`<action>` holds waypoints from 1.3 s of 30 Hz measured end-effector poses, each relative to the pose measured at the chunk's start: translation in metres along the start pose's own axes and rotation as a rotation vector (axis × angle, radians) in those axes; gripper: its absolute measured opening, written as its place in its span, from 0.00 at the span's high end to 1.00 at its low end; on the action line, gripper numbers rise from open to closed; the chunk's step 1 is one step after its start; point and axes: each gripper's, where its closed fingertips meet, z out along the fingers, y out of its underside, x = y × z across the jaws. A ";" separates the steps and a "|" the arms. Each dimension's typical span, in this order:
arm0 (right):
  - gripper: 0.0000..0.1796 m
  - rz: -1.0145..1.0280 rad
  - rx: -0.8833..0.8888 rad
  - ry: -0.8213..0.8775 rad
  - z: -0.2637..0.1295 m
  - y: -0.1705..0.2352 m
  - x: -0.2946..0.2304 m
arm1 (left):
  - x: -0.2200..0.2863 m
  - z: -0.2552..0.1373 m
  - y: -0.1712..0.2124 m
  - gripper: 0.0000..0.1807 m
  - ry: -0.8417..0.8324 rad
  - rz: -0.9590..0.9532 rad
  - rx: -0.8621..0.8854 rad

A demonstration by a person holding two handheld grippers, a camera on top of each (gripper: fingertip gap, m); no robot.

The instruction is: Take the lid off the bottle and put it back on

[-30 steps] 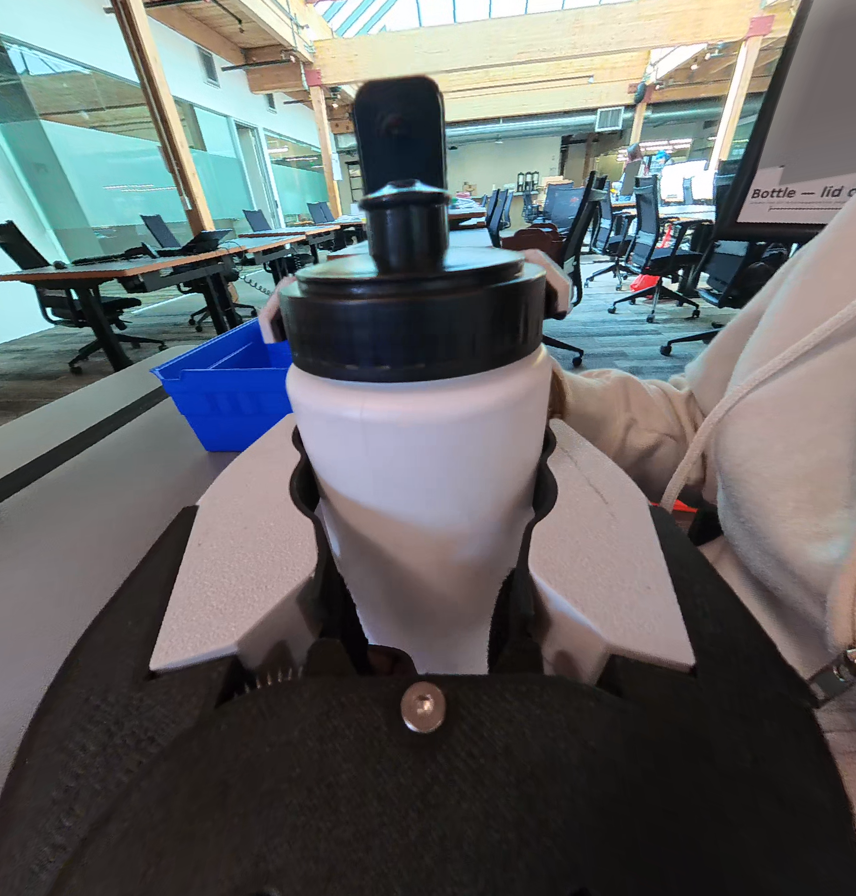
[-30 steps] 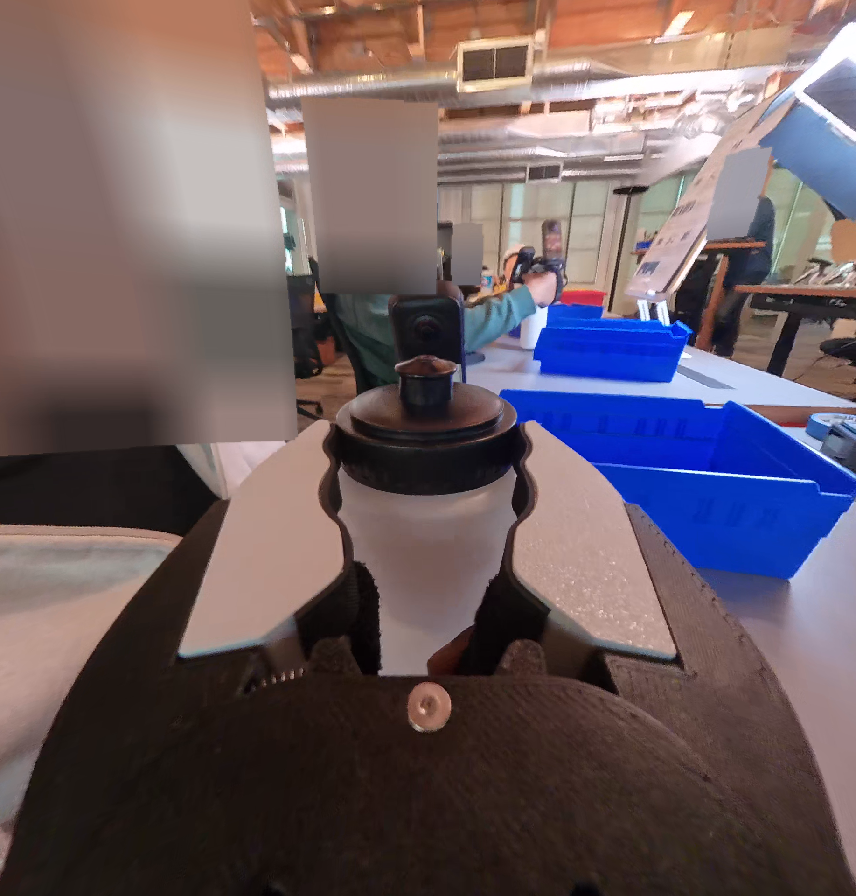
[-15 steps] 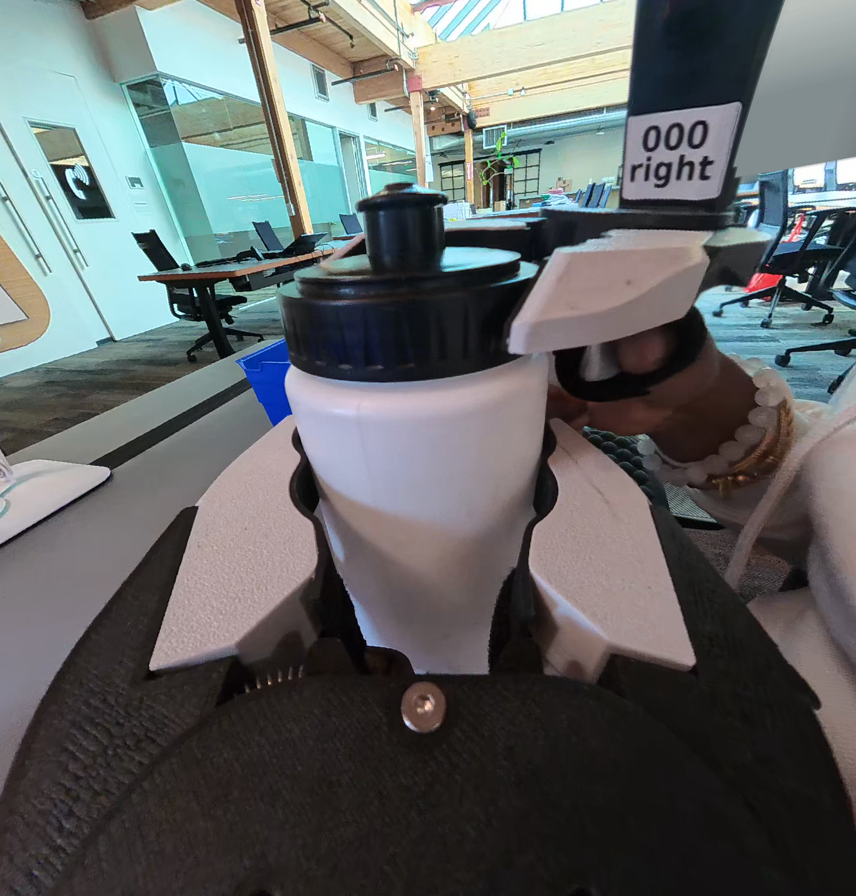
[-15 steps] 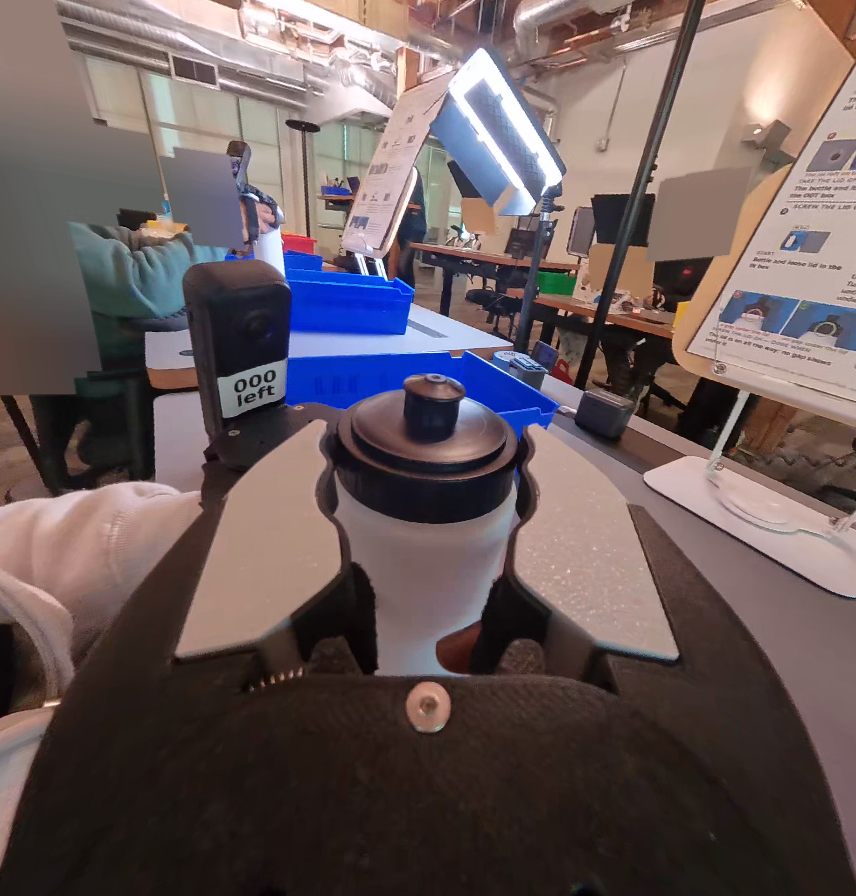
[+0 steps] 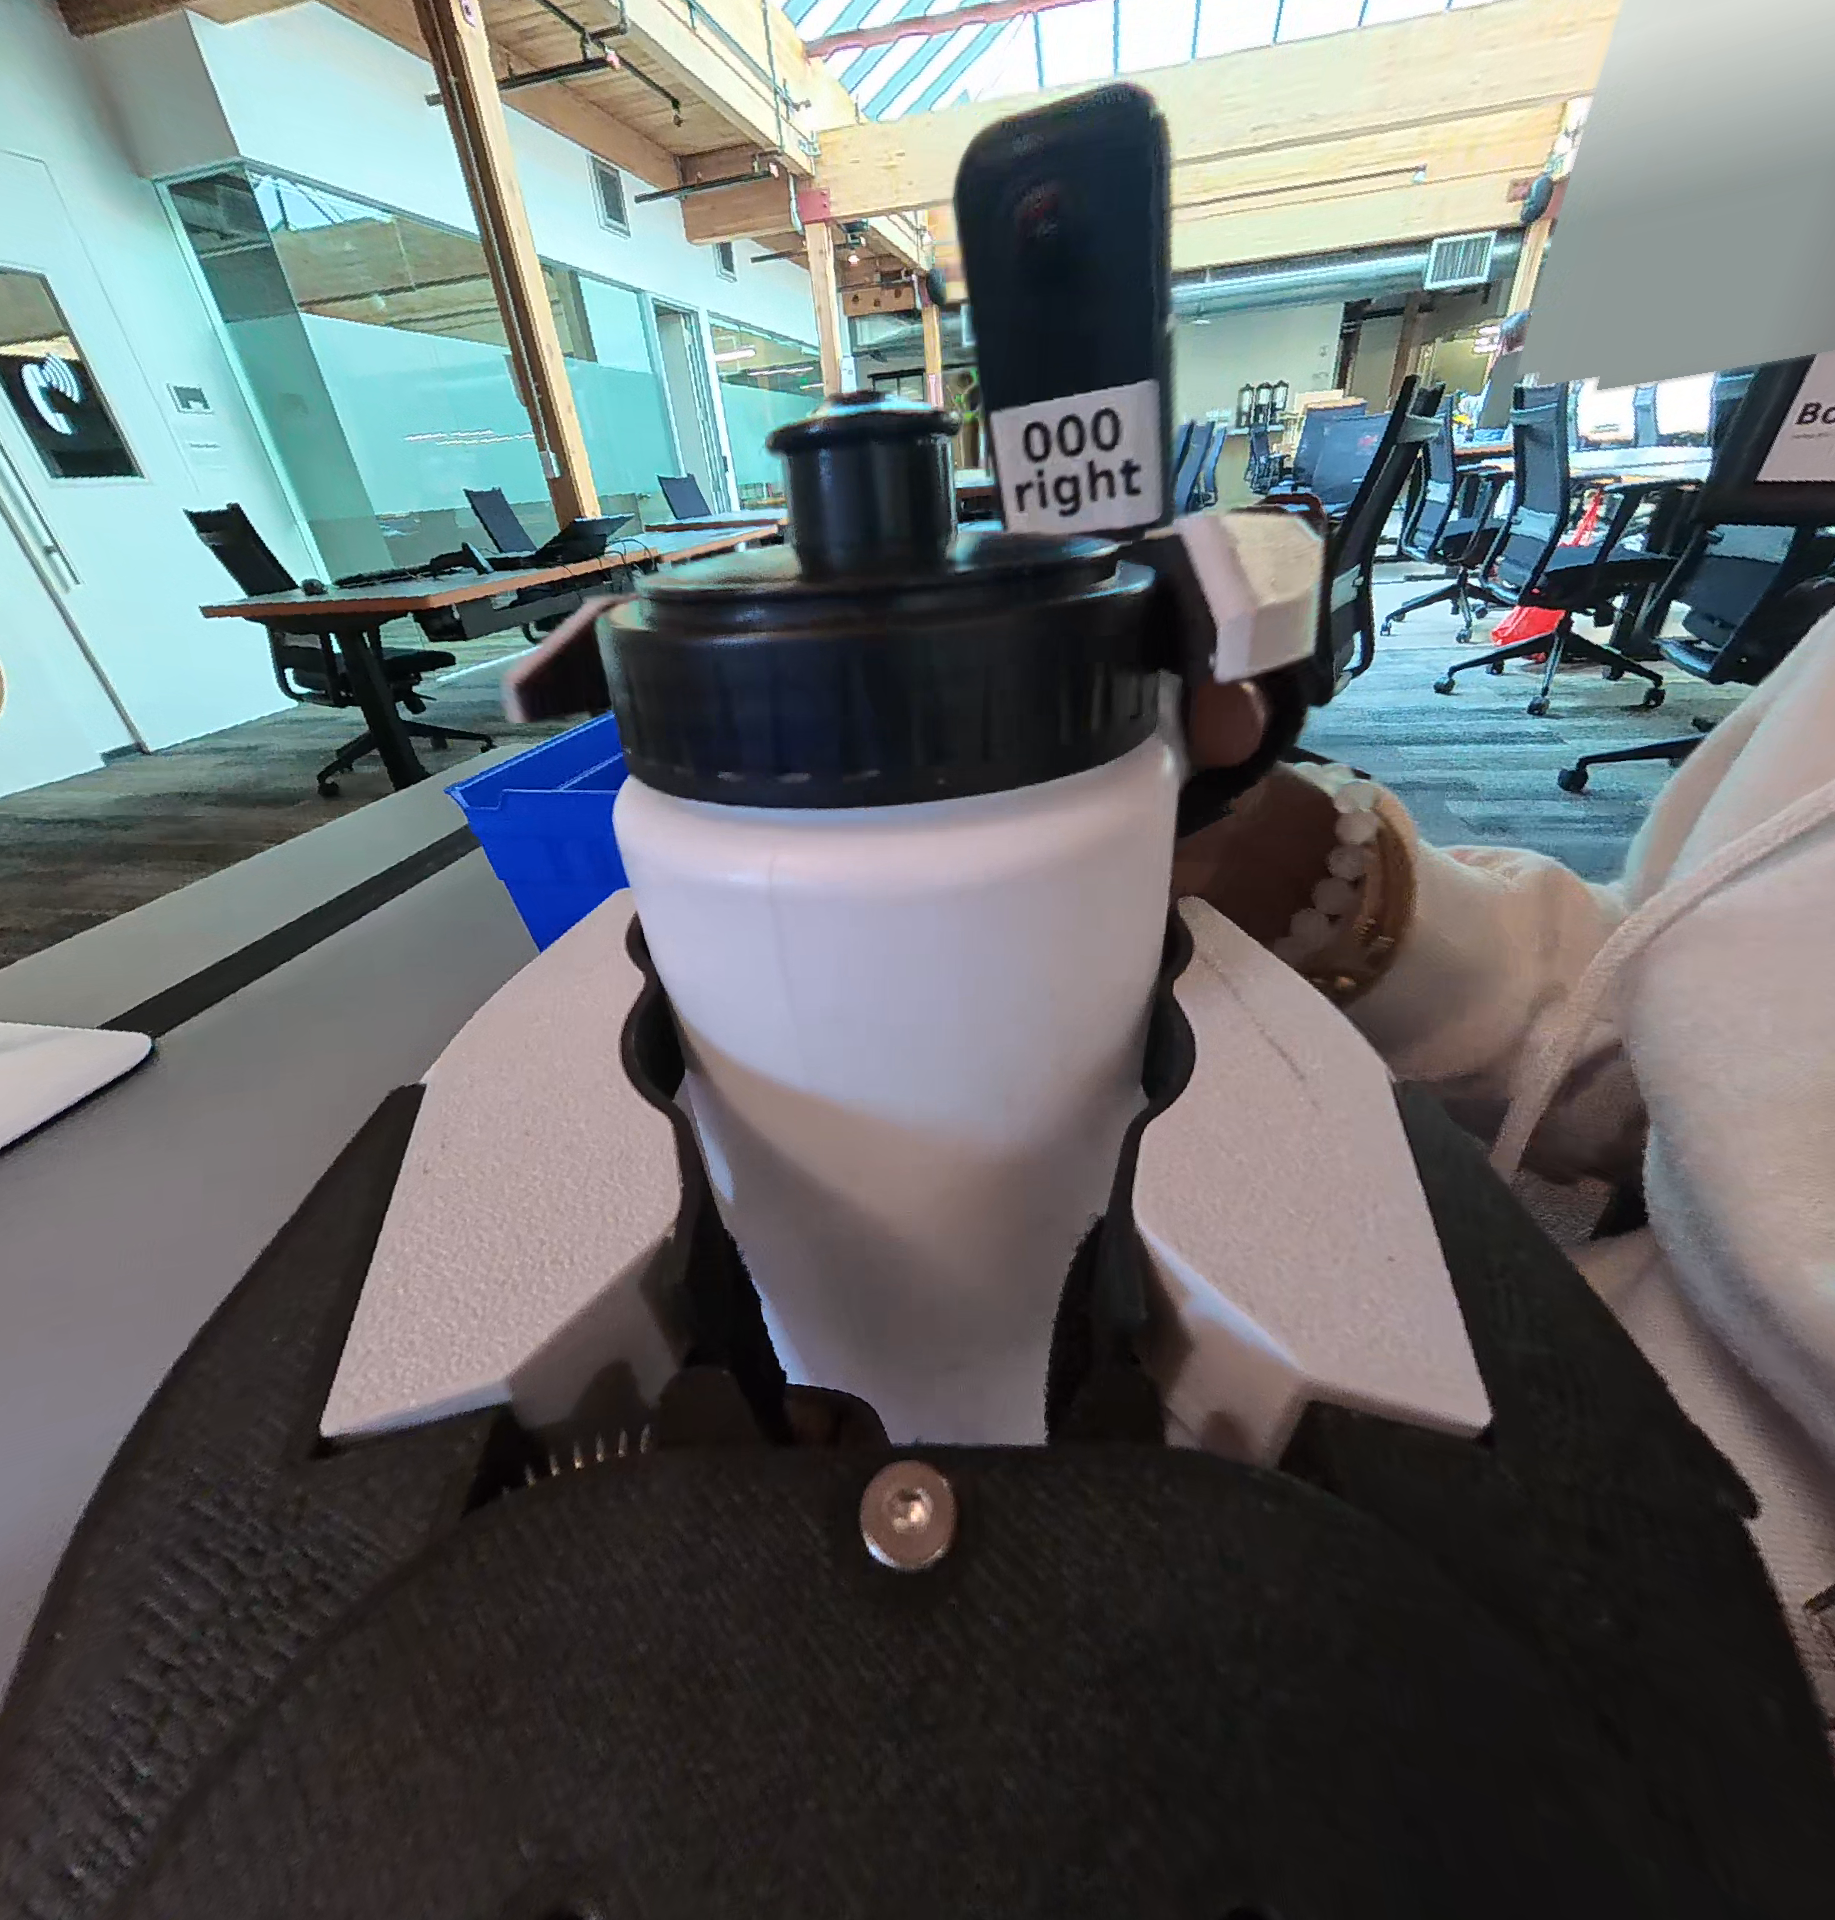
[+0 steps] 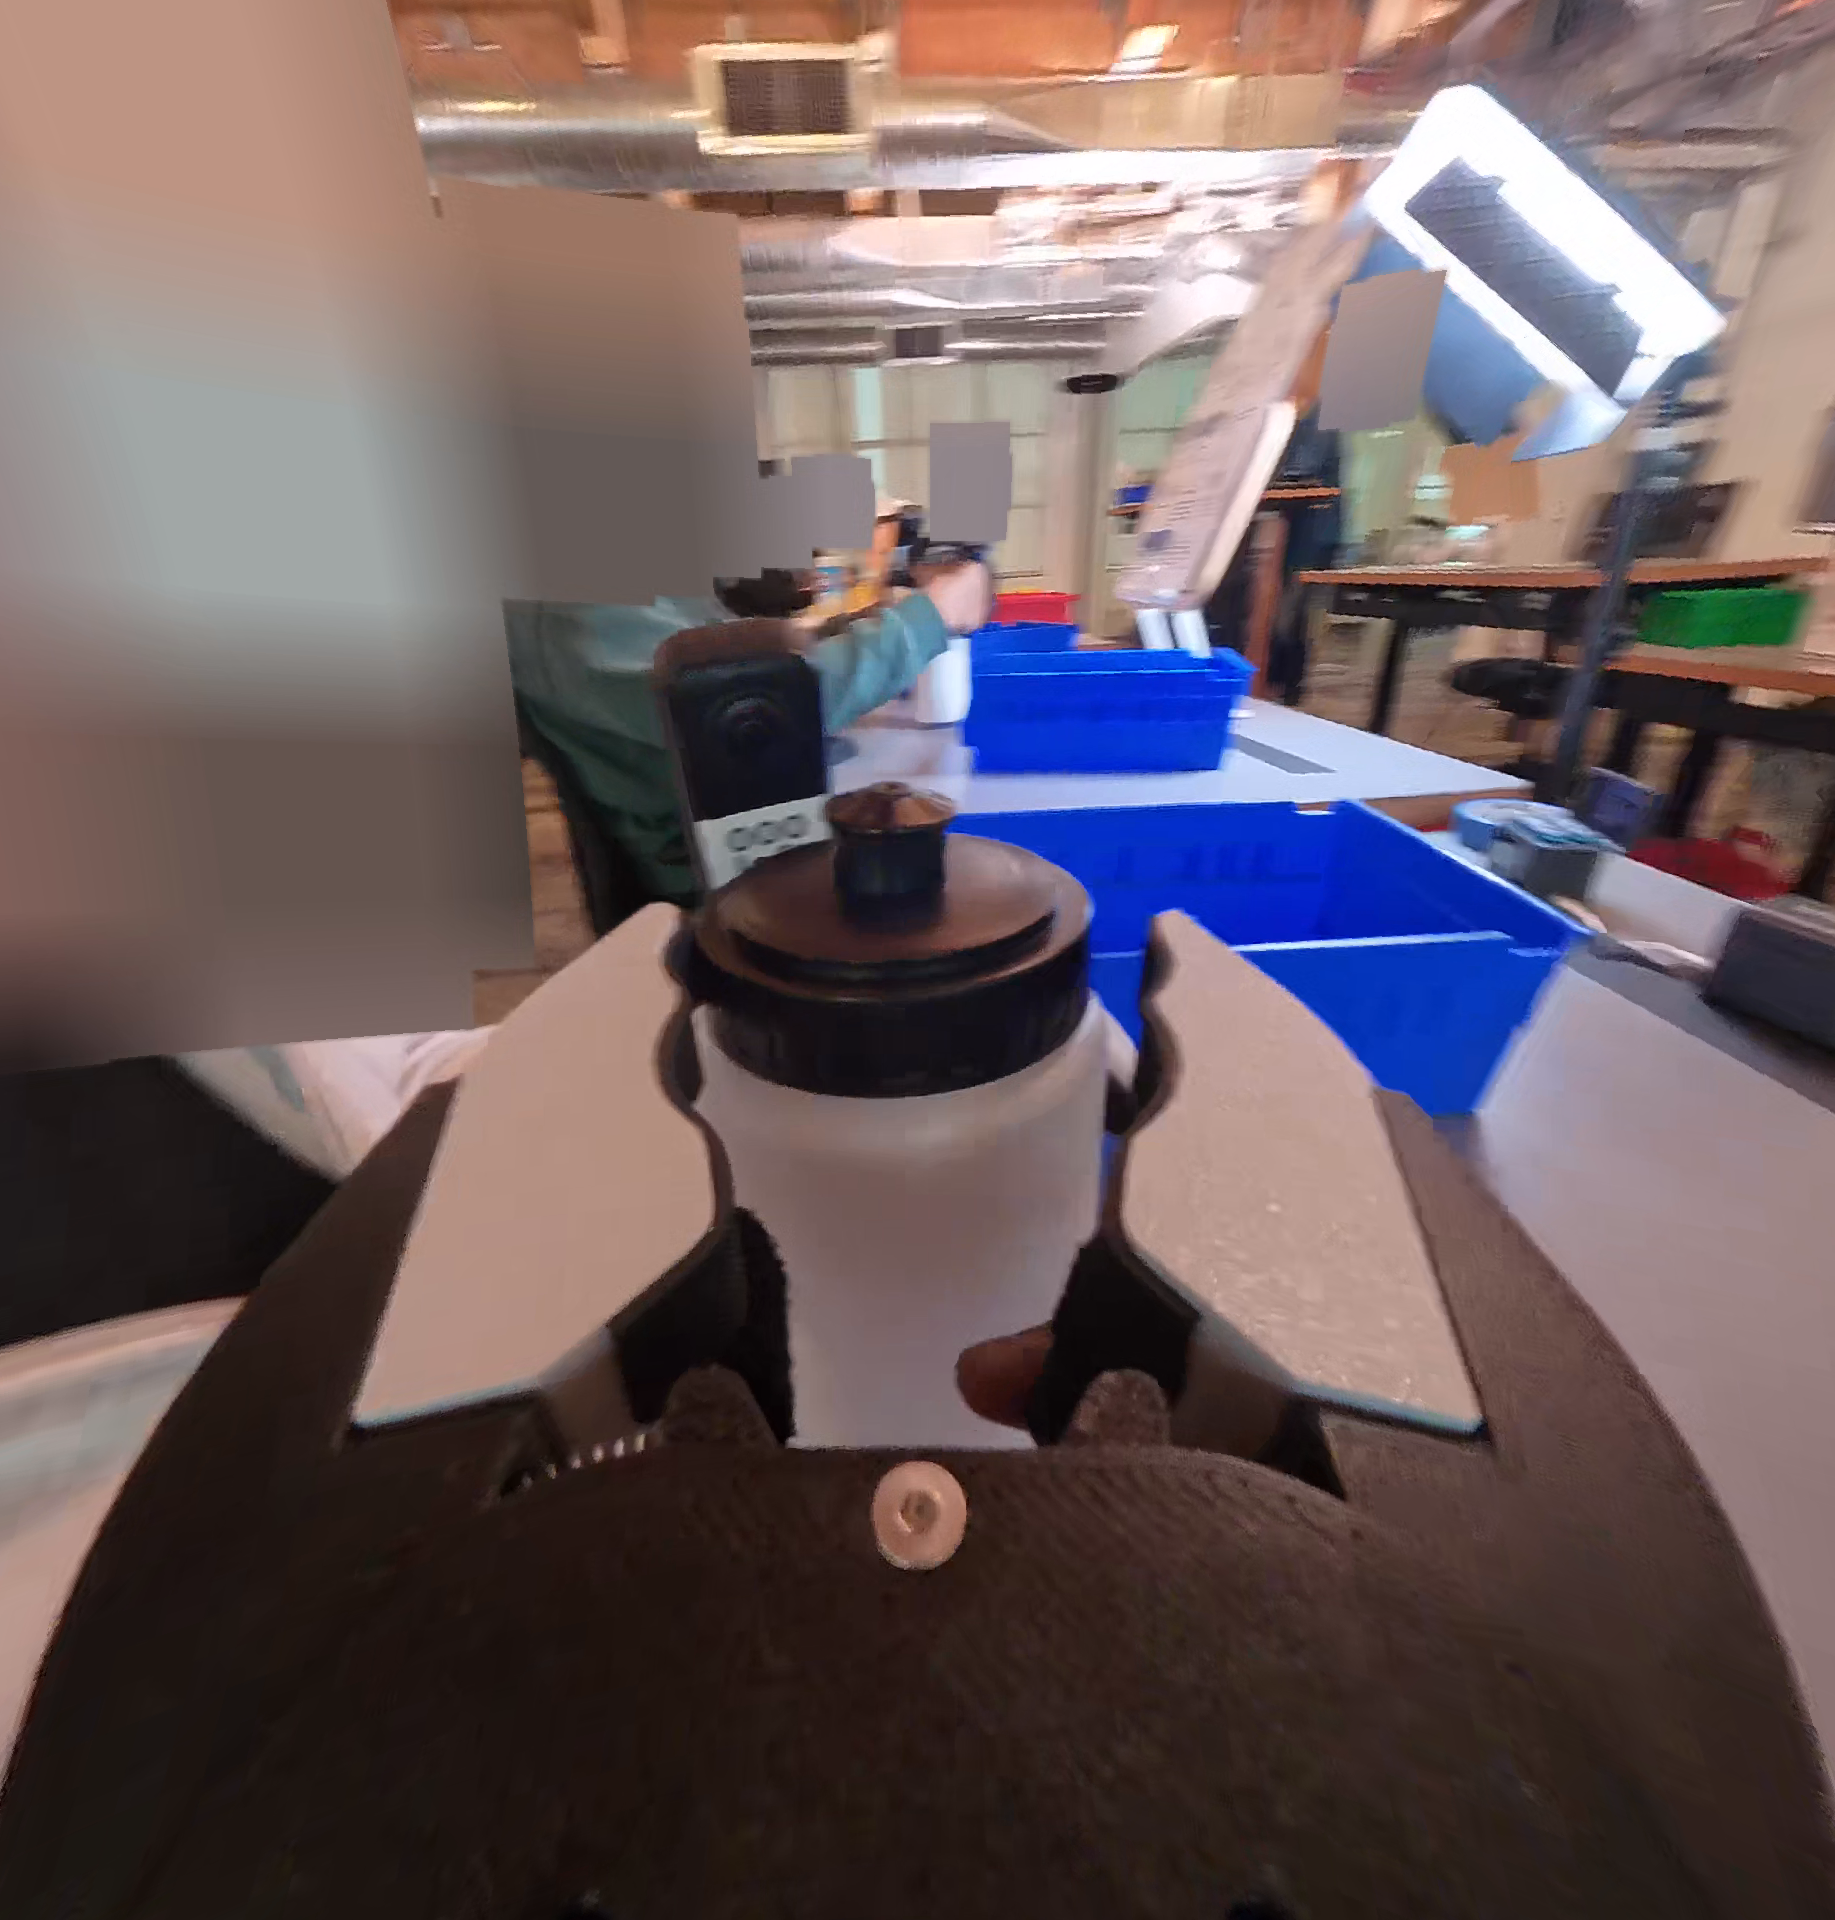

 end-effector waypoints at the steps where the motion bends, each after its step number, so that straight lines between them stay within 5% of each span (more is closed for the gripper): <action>1: 0.47 -0.009 0.001 0.079 0.001 0.001 0.004 | 0.001 0.001 0.000 0.51 -0.004 0.007 0.000; 3: 0.42 -0.089 -0.015 0.212 0.002 0.002 0.002 | 0.001 0.001 0.000 0.51 -0.010 0.008 0.003; 7: 0.57 -0.235 -0.086 0.450 0.002 0.003 0.003 | 0.002 0.000 0.000 0.51 -0.011 0.013 0.003; 18: 0.57 -0.072 -0.161 -0.063 0.008 0.008 -0.006 | -0.001 -0.002 -0.001 0.51 -0.010 -0.005 0.011; 23: 0.42 -0.100 -0.085 0.268 0.004 0.006 0.006 | 0.001 0.000 0.000 0.51 -0.008 0.006 0.008; 27: 0.59 -0.259 -0.100 0.463 -0.002 -0.002 -0.001 | 0.003 0.000 0.000 0.51 -0.002 0.013 0.007; 39: 0.60 -0.095 -0.121 -0.176 -0.001 -0.001 -0.008 | 0.001 -0.001 0.000 0.51 -0.005 0.003 0.010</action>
